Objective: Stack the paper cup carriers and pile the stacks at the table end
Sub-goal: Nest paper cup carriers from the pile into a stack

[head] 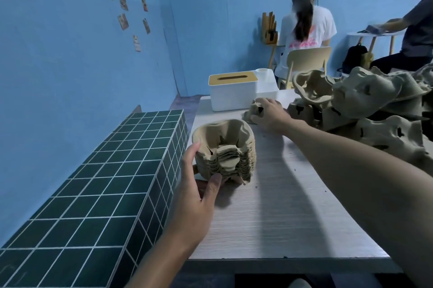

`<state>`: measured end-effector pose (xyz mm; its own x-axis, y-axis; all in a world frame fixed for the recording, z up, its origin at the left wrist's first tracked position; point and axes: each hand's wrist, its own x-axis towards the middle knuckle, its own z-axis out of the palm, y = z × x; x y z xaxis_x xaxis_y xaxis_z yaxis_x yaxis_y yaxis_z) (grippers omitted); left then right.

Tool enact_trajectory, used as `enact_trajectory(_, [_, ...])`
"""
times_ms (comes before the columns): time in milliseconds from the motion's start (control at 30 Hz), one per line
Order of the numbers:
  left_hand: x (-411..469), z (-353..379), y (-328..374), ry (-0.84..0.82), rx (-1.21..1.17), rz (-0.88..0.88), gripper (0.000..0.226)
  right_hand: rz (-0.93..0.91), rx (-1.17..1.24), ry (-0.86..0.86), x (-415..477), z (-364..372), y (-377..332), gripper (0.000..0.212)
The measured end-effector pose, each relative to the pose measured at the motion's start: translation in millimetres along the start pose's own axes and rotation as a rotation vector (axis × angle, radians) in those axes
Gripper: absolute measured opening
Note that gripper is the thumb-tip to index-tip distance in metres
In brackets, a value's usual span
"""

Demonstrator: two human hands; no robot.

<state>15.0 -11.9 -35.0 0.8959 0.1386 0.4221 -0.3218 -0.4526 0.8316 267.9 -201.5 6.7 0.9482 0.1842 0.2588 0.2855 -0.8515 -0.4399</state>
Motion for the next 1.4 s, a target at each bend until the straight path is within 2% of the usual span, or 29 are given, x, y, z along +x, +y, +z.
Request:
enact_trajectory(167, [-1,0,-1,-0.010,-0.009,-0.003,0.063,0.001,-0.118,-0.100,8,-1,6,0.069])
enact_trajectory(367, [0,0,0,-0.006,-0.008,-0.029,0.062,-0.024,-0.266,-0.092,6,-11,5,0.054])
enact_trajectory(500, [0,-1,1,0.000,-0.005,-0.033,0.061,-0.013,-0.237,-0.118,-6,-10,2,0.056])
enact_trajectory(667, [0,-1,4,-0.006,-0.019,-0.039,0.060,-0.054,-0.094,0.005,-35,-19,8,0.043])
enact_trajectory(800, [0,-1,4,-0.007,-0.020,-0.038,0.060,-0.094,0.176,0.000,-73,-27,7,0.051])
enact_trajectory(867, [0,-2,4,-0.010,-0.016,-0.034,0.060,-0.147,0.238,0.067,-96,-32,6,0.055])
enact_trajectory(1000, [-1,-2,6,0.004,-0.016,-0.033,0.060,-0.341,0.021,0.331,-135,-34,3,0.068])
enact_trajectory(1100, [0,-1,5,0.018,-0.011,-0.046,0.061,-0.390,-0.050,0.350,-156,-36,3,0.072])
enact_trajectory(1167, [-1,-1,6,0.020,-0.006,-0.053,0.060,-0.399,-0.056,0.376,-164,-33,8,0.064])
enact_trajectory(1233, [-1,-1,6,0.017,0.003,-0.050,0.060,-0.381,0.041,0.398,-168,-27,10,0.049])
enact_trajectory(1300, [-1,-1,6,0.020,0.009,-0.050,0.060,-0.319,0.258,0.393,-169,-22,8,0.042])
enact_trajectory(1400, [0,-1,5,0.024,0.008,-0.051,0.061,-0.181,0.550,0.364,-164,-25,6,0.053])
